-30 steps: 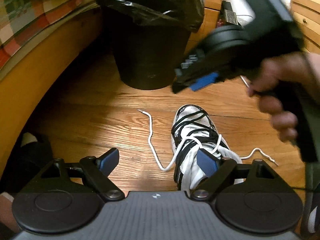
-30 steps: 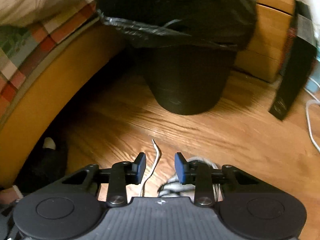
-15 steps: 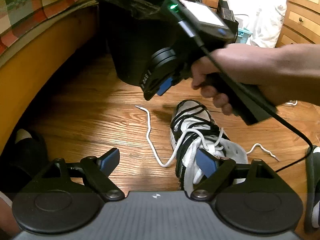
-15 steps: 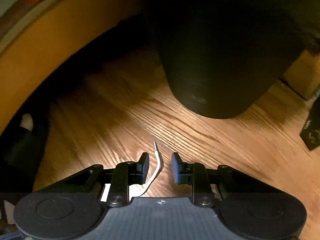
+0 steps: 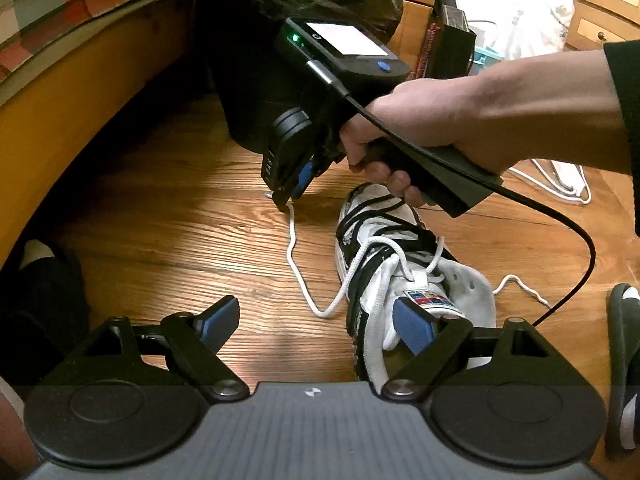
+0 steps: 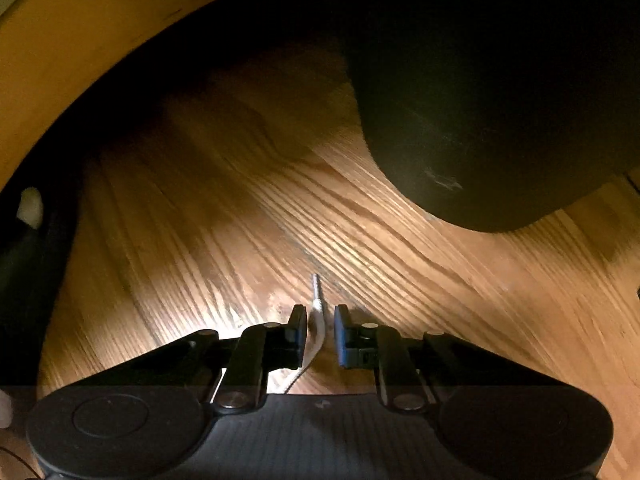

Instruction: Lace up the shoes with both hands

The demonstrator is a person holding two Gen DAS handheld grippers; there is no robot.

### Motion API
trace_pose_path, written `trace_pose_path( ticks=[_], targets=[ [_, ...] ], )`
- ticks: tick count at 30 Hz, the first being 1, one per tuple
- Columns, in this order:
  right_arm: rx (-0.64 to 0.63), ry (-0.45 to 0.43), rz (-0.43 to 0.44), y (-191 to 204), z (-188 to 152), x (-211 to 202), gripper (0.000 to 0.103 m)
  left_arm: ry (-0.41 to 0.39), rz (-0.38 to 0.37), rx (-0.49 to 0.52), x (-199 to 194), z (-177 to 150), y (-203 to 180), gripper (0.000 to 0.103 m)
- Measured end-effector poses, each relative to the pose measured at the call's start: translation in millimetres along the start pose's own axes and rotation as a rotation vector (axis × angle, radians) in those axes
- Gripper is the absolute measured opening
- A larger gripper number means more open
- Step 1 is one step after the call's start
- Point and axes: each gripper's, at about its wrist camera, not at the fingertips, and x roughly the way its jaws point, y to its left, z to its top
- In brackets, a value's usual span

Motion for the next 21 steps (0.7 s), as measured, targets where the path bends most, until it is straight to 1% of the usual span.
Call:
trace_pose_path(
  ticks=[4,6,8,11,12,14,16,18,19,21],
  targets=[
    [0.004,0.01,0.005,-1.8,0.2,5.2,0.015,0.004,-0.002,0.012,0.3,-0.7,-1.3,0.087],
    [0.006,0.011,0.002,-2.3,-0.7,6.2,0.007,0.006,-0.003,0.006,-1.3,-1.1,0.5,0.087],
    [-0.002,0.008,0.011,-2.5,-1.9,8.0,0.005,0.005,0.007,0.0,-1.4,-1.8,1.9,0.087],
    [0.004,0.001,0.002,-3.1,-2.8,4.1,0.005,0.009,0.003,-0.001,-1.2,-0.3,2.4,0.087],
    [0.0,-0.019,-0.002,-2.2,-3.3,-1.1,0.004,0.012,0.0,0.0,-0.8,0.0,3.2,0.087],
    [-0.004,-0.051,-0.01,-0.7,-4.8,-15.0,0.004,0.016,-0.007,0.003,-0.1,0.3,4.4,0.087],
    [-0.01,-0.092,-0.019,1.1,-9.0,-38.4,0.004,0.016,-0.024,0.009,-0.4,0.0,5.8,0.087],
    [-0.014,-0.15,-0.044,2.5,-19.0,-70.9,0.004,0.015,-0.051,0.018,-1.6,-0.5,8.4,0.085],
    [0.009,-0.182,-0.05,0.3,-26.4,-88.7,0.004,0.014,-0.063,0.023,-2.3,-1.0,9.5,0.083],
    [0.053,-0.244,-0.062,-4.7,-40.9,-123.8,0.004,0.015,-0.078,0.029,-3.2,-1.0,11.8,0.081]
  ],
)
